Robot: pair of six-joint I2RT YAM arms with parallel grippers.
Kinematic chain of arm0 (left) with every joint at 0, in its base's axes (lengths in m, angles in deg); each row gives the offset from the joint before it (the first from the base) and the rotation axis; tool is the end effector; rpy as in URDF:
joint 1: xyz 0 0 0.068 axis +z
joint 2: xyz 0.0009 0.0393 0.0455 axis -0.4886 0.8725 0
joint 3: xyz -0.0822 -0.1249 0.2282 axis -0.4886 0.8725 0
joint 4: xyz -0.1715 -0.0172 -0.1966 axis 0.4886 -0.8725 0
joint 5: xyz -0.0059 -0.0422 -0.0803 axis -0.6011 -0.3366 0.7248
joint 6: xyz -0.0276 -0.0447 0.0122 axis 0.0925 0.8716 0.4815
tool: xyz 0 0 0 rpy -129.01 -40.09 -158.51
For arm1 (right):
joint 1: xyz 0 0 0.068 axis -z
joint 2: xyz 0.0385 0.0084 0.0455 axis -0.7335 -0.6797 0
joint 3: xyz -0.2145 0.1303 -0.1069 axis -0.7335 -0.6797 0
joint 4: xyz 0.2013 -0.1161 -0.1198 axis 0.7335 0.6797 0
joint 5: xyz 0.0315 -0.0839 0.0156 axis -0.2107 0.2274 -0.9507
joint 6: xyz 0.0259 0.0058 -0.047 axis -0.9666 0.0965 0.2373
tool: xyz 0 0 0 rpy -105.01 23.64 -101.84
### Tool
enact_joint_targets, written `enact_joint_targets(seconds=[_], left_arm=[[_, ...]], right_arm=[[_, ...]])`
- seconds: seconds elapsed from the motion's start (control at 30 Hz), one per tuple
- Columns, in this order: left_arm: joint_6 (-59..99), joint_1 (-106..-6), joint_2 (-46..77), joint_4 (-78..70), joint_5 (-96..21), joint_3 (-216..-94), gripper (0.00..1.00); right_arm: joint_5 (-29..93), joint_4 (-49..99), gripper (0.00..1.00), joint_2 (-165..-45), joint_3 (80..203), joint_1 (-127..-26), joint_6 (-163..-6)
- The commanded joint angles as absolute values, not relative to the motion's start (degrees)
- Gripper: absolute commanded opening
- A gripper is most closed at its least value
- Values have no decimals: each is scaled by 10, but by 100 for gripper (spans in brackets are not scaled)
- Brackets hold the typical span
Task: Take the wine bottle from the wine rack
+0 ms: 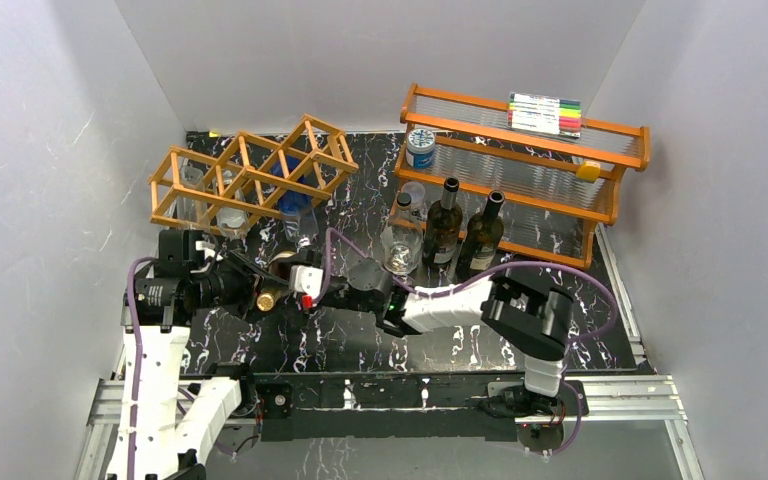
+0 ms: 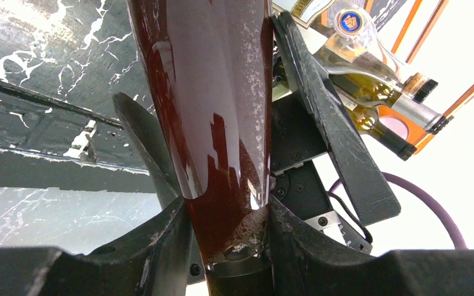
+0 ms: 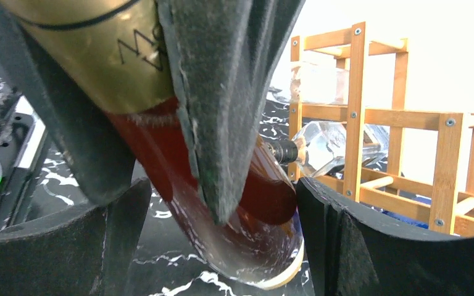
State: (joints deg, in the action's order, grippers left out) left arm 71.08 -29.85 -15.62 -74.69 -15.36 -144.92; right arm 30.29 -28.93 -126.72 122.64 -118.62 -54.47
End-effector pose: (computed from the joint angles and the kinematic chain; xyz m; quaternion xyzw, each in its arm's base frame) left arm 0.1115 -0.0193 0.3493 -0.3924 0.8244 -0.3800 0.1482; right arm 0.1215 0.3810 0.2485 -0.5288 0.4027 0.3571 0.6563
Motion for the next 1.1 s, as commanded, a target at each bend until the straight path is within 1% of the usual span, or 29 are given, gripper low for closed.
enact_joint_targets(seconds=[0.0, 0.1, 0.13, 0.17, 0.2, 0.23, 0.3, 0.33, 0.43, 0.53, 0.57, 0.73, 0.83, 1.0, 1.07], left_arm=[[716, -300, -186, -628, -29, -1471, 0], [715, -300, -185, -630, -26, -1471, 0], [715, -300, -184, -628, -24, -1471, 0], [715, -300, -184, -628, -23, -1471, 0], [715, -300, -183, -627, -21, -1471, 0], [715, -300, -183, -626, -19, -1471, 4], [714, -300, -182, -624, -19, -1471, 27], [714, -300, -182, -623, -21, -1471, 39], [702, -300, -180, -614, -25, -1471, 60], [669, -300, -170, -614, -36, -1482, 85], [657, -300, -167, -616, -43, -1490, 89], [578, -300, -160, -644, -122, -1540, 93], [530, -300, -159, -662, -179, -1571, 94], [471, -300, -157, -675, -296, -1614, 96], [451, -300, -155, -675, -337, -1631, 96]], right_arm=[[320, -408, 98, -1312, 1274, -1197, -524], [345, -426, 97, -1334, 1291, -1198, -524], [352, -428, 95, -1339, 1293, -1198, -524], [356, -430, 91, -1340, 1292, -1198, -520], [357, -434, 85, -1340, 1287, -1198, -518], [358, -435, 75, -1337, 1281, -1197, -518], [366, -437, 48, -1331, 1270, -1198, -521], [370, -439, 40, -1328, 1264, -1198, -524], [383, -444, 32, -1318, 1245, -1198, -528], [396, -443, 21, -1304, 1225, -1198, -537], [399, -441, 18, -1298, 1221, -1197, -539], [433, -411, 11, -1260, 1200, -1198, -563], [452, -382, 10, -1226, 1183, -1196, -584], [477, -289, 6, -1164, 1170, -1190, -650], [488, -250, 2, -1141, 1171, -1185, -677]])
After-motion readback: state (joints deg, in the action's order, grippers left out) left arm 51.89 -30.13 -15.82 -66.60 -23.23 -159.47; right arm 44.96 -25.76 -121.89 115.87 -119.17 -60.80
